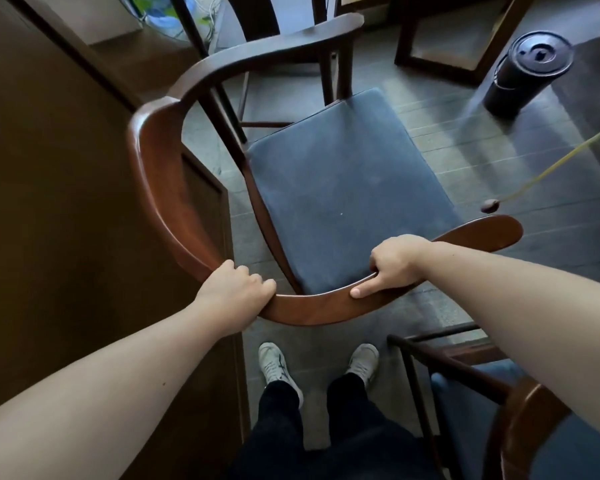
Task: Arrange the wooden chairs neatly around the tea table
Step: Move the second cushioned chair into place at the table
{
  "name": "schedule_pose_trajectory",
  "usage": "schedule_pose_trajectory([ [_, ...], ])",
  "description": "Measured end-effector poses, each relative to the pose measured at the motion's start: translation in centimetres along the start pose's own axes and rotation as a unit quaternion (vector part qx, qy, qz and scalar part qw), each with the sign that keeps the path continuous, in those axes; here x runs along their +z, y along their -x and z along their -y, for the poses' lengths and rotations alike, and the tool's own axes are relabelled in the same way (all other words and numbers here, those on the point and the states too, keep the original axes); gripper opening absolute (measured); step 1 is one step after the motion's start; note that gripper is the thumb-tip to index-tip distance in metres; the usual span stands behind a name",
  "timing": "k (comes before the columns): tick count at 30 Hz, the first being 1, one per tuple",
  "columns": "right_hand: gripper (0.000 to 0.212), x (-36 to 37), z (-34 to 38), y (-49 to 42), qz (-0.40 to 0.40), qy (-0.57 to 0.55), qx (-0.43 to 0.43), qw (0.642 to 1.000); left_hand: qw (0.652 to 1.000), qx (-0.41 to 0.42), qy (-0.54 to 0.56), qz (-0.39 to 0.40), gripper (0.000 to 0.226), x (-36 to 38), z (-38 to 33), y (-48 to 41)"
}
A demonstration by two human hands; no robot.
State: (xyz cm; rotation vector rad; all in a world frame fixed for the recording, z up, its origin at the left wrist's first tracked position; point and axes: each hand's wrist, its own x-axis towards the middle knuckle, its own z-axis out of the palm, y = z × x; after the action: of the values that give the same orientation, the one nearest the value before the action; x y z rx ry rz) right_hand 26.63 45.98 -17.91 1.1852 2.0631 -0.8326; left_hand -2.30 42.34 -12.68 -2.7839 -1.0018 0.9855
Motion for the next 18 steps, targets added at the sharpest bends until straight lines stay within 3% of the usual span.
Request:
schedule_pose_trajectory([
  [18, 0.085, 4.0, -1.0, 3.1, -0.028, -0.006, 0.04, 0.999, 0.995, 0.095, -0.038, -0.005, 0.011, -1.3, -1.2, -2.0],
])
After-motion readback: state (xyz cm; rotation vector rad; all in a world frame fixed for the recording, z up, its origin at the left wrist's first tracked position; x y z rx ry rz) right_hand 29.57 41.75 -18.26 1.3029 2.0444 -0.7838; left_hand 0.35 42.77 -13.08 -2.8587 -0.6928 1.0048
